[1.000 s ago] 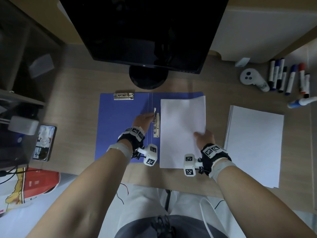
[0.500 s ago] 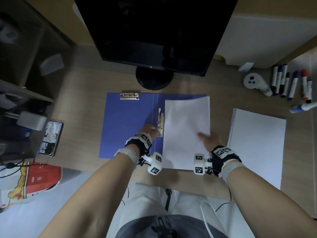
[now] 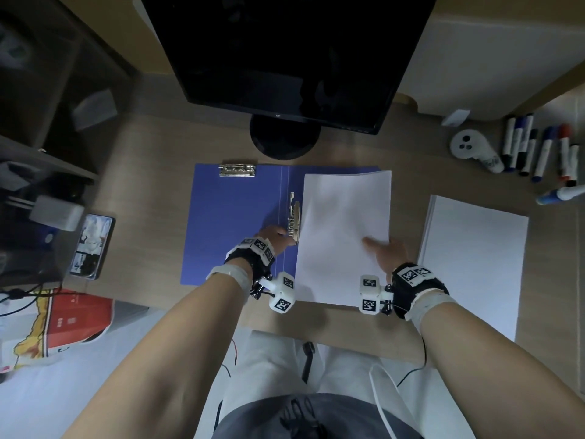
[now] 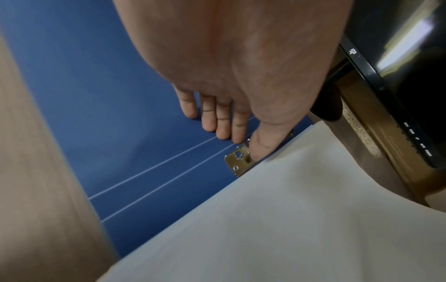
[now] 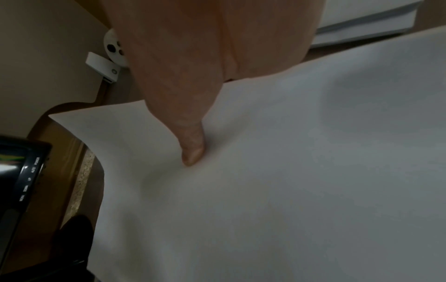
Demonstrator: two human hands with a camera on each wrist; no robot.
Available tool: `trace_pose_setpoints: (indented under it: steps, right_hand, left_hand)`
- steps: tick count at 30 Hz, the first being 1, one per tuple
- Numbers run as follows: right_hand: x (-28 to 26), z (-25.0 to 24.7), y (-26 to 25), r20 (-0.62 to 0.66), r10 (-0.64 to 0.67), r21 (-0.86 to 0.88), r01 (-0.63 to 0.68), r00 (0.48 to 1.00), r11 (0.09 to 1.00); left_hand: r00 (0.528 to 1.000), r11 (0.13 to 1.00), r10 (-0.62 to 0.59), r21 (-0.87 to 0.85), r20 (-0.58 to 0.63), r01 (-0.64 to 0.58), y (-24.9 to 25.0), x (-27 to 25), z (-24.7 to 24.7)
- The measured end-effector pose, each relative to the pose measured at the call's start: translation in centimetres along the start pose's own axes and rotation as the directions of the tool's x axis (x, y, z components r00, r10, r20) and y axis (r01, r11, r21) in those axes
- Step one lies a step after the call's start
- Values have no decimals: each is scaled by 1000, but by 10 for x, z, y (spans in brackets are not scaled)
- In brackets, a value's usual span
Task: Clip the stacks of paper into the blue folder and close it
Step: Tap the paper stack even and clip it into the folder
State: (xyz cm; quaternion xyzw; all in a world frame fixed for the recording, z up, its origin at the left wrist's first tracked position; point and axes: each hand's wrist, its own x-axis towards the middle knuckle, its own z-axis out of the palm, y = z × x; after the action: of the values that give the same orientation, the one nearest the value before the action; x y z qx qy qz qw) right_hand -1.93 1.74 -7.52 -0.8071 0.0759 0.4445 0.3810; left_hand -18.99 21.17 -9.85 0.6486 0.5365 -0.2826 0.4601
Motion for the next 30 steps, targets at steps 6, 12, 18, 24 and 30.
trace_pose_setpoints:
  steps: [6, 12, 18, 24, 30]
  right_hand:
    - [-1, -5, -2, -18, 29, 61, -28, 999, 998]
    - [-8, -8, -1, -23, 7, 9, -7, 1000, 1000]
    - [-8, 2, 3, 0, -28, -14, 28, 1000, 999]
    - [-2, 11, 4, -9, -28, -43, 28, 1000, 999]
    - [6, 15, 8, -28, -25, -50, 24, 999, 998]
  left_hand:
    - [990, 945, -90, -303, 106, 118, 10, -23, 17]
    - [975, 906, -37, -405, 219, 126, 13, -21, 34]
    - [986, 906, -73, -402, 150, 128, 0, -15, 40]
    - [989, 900, -95, -416, 112, 134, -5, -3, 43]
    - [986, 897, -148, -409, 80, 168, 6, -12, 40]
